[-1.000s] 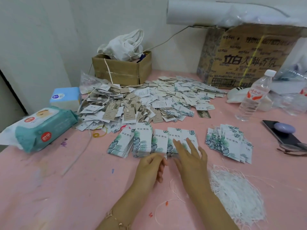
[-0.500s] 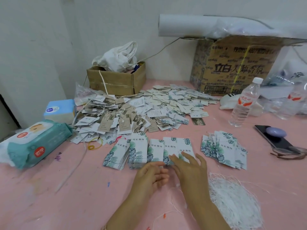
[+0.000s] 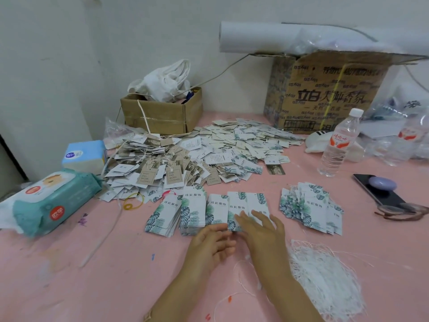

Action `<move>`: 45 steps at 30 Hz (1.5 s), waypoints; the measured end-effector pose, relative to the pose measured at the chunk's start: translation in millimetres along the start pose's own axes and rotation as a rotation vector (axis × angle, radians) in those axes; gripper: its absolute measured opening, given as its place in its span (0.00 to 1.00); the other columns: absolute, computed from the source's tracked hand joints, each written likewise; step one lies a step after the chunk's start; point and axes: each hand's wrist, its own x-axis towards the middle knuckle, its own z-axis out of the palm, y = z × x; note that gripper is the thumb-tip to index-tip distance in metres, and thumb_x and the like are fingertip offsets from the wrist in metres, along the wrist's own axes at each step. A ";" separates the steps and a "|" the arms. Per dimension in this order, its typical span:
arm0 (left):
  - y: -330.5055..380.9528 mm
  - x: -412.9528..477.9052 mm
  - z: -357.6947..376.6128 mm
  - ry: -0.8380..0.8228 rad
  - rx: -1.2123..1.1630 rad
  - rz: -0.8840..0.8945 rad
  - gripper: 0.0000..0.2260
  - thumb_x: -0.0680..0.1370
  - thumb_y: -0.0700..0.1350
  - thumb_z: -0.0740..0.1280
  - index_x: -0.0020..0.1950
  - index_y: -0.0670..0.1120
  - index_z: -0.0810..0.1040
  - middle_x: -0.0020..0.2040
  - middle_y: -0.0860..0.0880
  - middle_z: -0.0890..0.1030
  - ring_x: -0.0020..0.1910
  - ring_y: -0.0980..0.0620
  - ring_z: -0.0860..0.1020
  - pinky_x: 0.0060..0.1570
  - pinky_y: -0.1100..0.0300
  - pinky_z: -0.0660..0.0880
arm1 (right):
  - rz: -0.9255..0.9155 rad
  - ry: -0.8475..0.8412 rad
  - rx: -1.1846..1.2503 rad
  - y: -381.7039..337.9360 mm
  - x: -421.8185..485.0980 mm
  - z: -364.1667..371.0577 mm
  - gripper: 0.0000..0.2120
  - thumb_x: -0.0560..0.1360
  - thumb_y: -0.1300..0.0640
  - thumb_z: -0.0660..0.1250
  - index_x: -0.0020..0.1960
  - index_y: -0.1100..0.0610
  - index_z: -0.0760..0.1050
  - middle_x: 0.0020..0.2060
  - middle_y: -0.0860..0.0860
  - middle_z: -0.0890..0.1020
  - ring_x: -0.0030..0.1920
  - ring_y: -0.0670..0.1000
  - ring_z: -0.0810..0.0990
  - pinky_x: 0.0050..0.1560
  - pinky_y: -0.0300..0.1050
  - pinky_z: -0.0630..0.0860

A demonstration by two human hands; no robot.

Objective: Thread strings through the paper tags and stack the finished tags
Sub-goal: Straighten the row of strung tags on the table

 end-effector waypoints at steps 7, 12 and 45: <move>-0.6 0.7 -1.3 -0.015 0.019 0.003 0.09 0.80 0.33 0.59 0.56 0.36 0.77 0.50 0.37 0.82 0.39 0.46 0.80 0.40 0.59 0.81 | -0.047 0.234 0.026 1.2 -0.5 4.1 0.25 0.52 0.67 0.83 0.47 0.55 0.84 0.38 0.51 0.84 0.48 0.52 0.74 0.51 0.50 0.73; 0.4 -0.6 -0.5 -0.023 0.003 -0.003 0.09 0.81 0.33 0.58 0.57 0.36 0.77 0.50 0.38 0.80 0.39 0.46 0.80 0.42 0.58 0.80 | -0.043 0.199 0.019 -0.4 0.2 -0.6 0.28 0.49 0.67 0.84 0.48 0.57 0.84 0.31 0.50 0.82 0.44 0.50 0.74 0.47 0.48 0.72; 2.8 -1.7 -8.2 -0.048 -0.055 0.386 0.15 0.74 0.48 0.66 0.57 0.42 0.82 0.51 0.42 0.85 0.51 0.46 0.84 0.45 0.61 0.80 | -0.221 0.202 0.406 -25.6 -5.0 -6.9 0.09 0.76 0.54 0.68 0.54 0.57 0.78 0.52 0.51 0.77 0.51 0.52 0.77 0.49 0.47 0.76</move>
